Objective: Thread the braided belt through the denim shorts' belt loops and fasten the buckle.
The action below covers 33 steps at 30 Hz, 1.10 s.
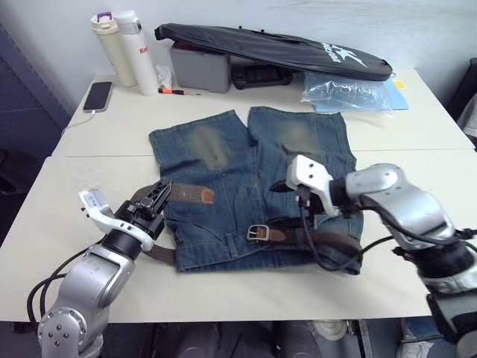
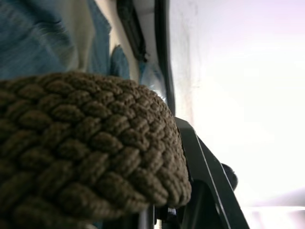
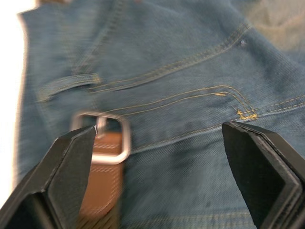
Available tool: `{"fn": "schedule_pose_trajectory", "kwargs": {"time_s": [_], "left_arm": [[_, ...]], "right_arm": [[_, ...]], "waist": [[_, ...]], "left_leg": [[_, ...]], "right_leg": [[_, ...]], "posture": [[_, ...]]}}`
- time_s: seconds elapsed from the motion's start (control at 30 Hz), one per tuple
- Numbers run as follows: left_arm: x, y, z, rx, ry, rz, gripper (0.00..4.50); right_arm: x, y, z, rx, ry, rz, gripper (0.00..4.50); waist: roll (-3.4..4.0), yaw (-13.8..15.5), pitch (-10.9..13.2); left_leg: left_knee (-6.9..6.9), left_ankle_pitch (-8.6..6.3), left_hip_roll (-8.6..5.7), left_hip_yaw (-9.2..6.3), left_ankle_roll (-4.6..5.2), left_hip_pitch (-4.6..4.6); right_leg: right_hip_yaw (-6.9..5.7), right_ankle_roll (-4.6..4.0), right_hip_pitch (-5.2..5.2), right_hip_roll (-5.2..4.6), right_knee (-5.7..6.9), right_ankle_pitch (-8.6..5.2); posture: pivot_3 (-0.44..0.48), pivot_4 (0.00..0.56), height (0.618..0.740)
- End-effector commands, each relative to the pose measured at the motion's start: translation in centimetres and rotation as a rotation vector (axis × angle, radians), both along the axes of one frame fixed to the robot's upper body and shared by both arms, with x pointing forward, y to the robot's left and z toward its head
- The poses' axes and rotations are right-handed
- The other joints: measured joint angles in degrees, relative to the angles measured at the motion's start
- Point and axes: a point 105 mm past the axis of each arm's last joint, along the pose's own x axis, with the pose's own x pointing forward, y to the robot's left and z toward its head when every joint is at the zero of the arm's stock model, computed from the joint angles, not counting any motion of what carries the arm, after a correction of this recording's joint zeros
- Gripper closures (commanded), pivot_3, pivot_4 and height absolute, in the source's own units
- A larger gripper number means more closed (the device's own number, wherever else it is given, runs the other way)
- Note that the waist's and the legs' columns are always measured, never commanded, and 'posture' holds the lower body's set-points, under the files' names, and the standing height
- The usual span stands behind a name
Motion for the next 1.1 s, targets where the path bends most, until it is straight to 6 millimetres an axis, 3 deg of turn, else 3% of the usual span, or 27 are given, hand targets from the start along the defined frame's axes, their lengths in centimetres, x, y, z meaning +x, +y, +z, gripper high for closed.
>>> {"fn": "schedule_pose_trajectory", "kwargs": {"time_s": [0.03, 0.17, 0.2, 0.33, 0.47, 0.7, 0.83, 1.1], "left_arm": [[0.2, 0.2, 0.5, 0.011, -0.026, -0.009, 4.50], [0.5, 0.3, 0.4, 0.015, -0.027, -0.025, 4.50], [0.6, 0.2, 0.4, 0.014, -0.027, -0.027, 4.50], [0.9, 0.1, 0.6, 0.018, -0.034, -0.040, 4.50], [1.0, 0.2, 0.6, 0.026, -0.032, -0.045, 4.50], [1.3, 0.1, 0.6, 0.033, -0.036, -0.061, 4.50], [1.5, 0.1, 0.7, 0.028, -0.045, -0.068, 4.50], [2.8, -0.6, 3.1, -0.048, -0.103, -0.072, 4.50]], "right_arm": [[3.0, 1.7, -0.7, 0.016, -0.008, -0.121, 0.04], [5.2, 3.3, -2.0, -0.019, -0.005, -0.157, 0.04], [5.4, 3.4, -2.1, -0.016, 0.008, -0.164, 0.04], [5.4, 2.7, -4.6, -0.126, 0.064, -0.144, 0.04], [4.6, 2.2, -6.3, -0.169, 0.124, -0.127, 1.25], [4.6, 2.4, -6.4, -0.123, 0.125, -0.158, 4.46], [5.7, 2.2, -5.4, -0.036, 0.118, -0.243, 4.46], [9.8, -0.9, -4.0, 0.180, 0.094, -0.606, 4.46]], "waist": [[-0.03, -0.49, -0.01], [-0.02, -1.05, -0.01], [-0.01, -0.94, -0.01], [-0.05, -0.78, -0.05], [0.00, -0.85, -0.25], [-0.09, -0.90, -0.60], [-0.13, -1.00, -0.62], [-0.18, -0.65, -0.63]], "left_leg": [[-0.01, 0.02, 0.00, -0.04, -0.04, 0.00], [-0.12, 0.12, 0.03, -0.07, -0.12, 0.01], [-0.20, 0.12, 0.03, -0.09, -0.13, 0.03], [-0.32, 0.14, 0.03, -0.09, -0.15, -0.05], [-0.31, 0.13, 0.03, -0.01, -0.14, 0.03], [-0.28, 0.13, 0.04, -0.01, -0.14, 0.10], [-0.26, 0.14, 0.04, -0.02, -0.15, 0.12], [-0.22, 0.23, 0.04, -0.11, -0.18, 0.07]], "right_leg": [[0.00, 0.07, -0.04, 0.02, 0.05, 0.04], [0.15, 0.38, -0.19, 0.13, 0.21, 0.21], [0.25, 0.77, -0.21, 0.19, 0.23, 0.42], [0.33, 0.77, -0.35, 0.23, 0.21, 0.42], [0.43, 0.76, -0.32, 0.24, 0.23, 0.42], [0.55, 0.77, -0.32, 0.31, 0.31, 0.42], [0.79, 0.64, -0.39, 0.46, 0.29, 0.47], [0.94, 0.32, -0.46, 0.61, 0.22, 0.62]], "posture": [[0.000, 0.150, 0.740], [0.000, 0.150, 0.740], [0.000, 0.150, 0.740], [0.000, 0.150, 0.740], [0.000, 0.150, 0.740], [0.000, 0.150, 0.740], [0.000, 0.150, 0.740], [0.000, 0.150, 0.740]]}}
